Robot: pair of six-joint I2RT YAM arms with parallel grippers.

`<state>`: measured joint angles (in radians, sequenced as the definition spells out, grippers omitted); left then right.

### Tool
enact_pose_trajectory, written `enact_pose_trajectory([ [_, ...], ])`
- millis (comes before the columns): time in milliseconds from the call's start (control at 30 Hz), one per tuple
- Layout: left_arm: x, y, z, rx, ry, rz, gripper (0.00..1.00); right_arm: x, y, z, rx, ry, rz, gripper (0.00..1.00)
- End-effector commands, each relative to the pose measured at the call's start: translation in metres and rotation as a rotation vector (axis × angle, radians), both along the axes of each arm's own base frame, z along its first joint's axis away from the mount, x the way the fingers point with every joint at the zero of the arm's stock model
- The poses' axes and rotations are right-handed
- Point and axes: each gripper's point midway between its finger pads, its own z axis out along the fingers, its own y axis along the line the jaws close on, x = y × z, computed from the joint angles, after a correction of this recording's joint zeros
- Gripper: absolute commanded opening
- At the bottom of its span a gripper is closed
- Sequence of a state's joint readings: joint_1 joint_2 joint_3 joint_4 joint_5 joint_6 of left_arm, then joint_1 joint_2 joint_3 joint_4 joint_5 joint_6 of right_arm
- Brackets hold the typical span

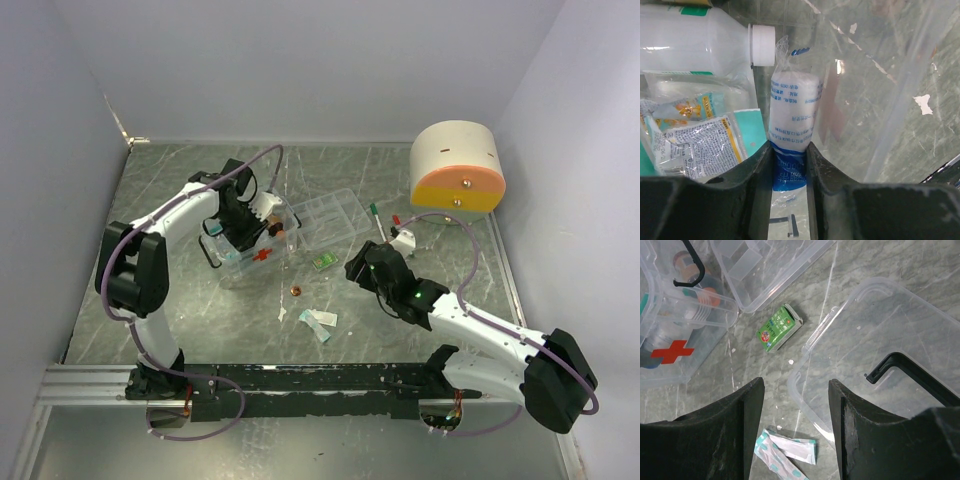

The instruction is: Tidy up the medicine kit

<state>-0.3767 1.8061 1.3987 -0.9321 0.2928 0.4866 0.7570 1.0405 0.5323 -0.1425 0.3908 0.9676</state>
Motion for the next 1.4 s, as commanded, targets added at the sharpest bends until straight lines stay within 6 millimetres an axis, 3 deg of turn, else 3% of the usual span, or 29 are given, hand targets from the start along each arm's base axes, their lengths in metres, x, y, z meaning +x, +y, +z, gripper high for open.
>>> enact_pose_trajectory([
  [0,-0.001,0.005,-0.007,0.047,0.031,0.02,0.39,0.004,-0.007,0.002,-0.011,-0.017,-0.029,0.54],
  [200,0.002,0.007,0.001,0.052,0.005,0.024,0.57,0.005,-0.009,0.002,-0.015,-0.019,-0.031,0.54],
  [333,0.001,0.003,0.004,0.024,-0.003,0.013,0.62,0.006,-0.01,0.002,-0.027,-0.017,-0.032,0.54],
  [467,0.001,-0.003,0.012,-0.012,-0.011,-0.001,0.6,0.007,-0.011,0.005,-0.032,-0.024,-0.036,0.54],
  [600,0.005,-0.009,0.024,-0.054,-0.032,-0.006,0.47,0.007,-0.013,0.007,-0.038,-0.031,-0.036,0.54],
  [833,0.018,-0.011,0.081,-0.149,-0.209,0.044,0.46,0.011,-0.016,0.017,-0.093,-0.05,-0.023,0.54],
  [967,0.025,-0.006,0.119,-0.197,-0.365,0.162,0.5,0.015,-0.023,0.026,-0.151,-0.056,-0.034,0.54],
  [1233,0.011,0.013,0.174,-0.371,-0.601,0.449,0.6,0.018,-0.019,0.032,-0.231,-0.016,0.012,0.55],
  [1300,0.007,0.018,0.19,-0.467,-0.667,0.555,0.66,0.017,-0.015,0.03,-0.244,0.006,0.048,0.56],
  [1367,-0.008,0.027,0.19,-0.549,-0.712,0.651,0.75,0.014,-0.009,0.026,-0.249,0.032,0.087,0.57],
])
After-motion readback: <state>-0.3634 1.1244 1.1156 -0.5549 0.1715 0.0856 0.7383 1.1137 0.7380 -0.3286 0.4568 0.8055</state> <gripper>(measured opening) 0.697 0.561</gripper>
